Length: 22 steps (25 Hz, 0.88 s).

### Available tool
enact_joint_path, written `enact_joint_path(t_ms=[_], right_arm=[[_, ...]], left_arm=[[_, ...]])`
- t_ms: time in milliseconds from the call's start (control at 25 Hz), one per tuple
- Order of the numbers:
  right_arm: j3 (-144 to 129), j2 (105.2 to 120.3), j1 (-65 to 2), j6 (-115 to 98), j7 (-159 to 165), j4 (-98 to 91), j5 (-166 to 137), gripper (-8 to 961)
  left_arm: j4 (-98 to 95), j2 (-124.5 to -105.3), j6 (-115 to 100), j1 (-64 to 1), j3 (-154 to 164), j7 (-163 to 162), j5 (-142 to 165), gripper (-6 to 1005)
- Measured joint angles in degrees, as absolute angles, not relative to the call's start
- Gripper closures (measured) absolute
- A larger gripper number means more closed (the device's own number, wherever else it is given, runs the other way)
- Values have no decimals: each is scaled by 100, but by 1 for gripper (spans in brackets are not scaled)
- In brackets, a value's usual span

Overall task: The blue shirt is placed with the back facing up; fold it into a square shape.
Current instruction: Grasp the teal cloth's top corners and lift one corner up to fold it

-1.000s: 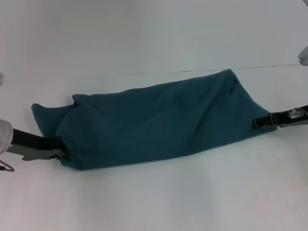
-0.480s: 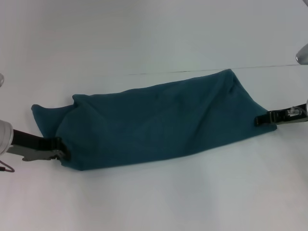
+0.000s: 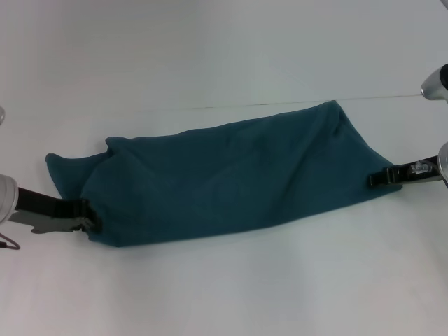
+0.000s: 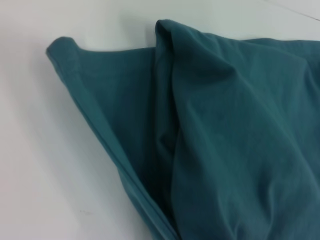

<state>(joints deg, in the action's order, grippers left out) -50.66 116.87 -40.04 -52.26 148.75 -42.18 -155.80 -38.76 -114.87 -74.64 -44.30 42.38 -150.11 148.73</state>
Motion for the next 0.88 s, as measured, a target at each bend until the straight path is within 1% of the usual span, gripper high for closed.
enact_joint_path(t_ms=[160, 280, 400, 720, 880], right_arm=[[-5125, 11681, -4080, -5095, 14827, -4038, -15583, 339], [-5167, 11638, -4188, -4950, 14801, -3801, -15582, 471], [-5198, 11648, -4222, -4886, 14711, -3727, -15580, 604], [-5200, 11699, -4223, -5084, 14608, -3933, -15534, 771], [-5182, 11740, -4182, -5447, 14498, -4287, -15520, 844]], left_arm=[[-3876, -11487, -7484, -4430, 4251, -15011, 14879, 929], [-3874, -11482, -7493, -4430, 4253, -15011, 14888, 929], [-3868, -11478, -7495, -4430, 4252, -15008, 14891, 929], [-3876, -11475, -7535, -4430, 4256, -14934, 14909, 928], [-3928, -11416, -7703, -4430, 4231, -14856, 14909, 928]])
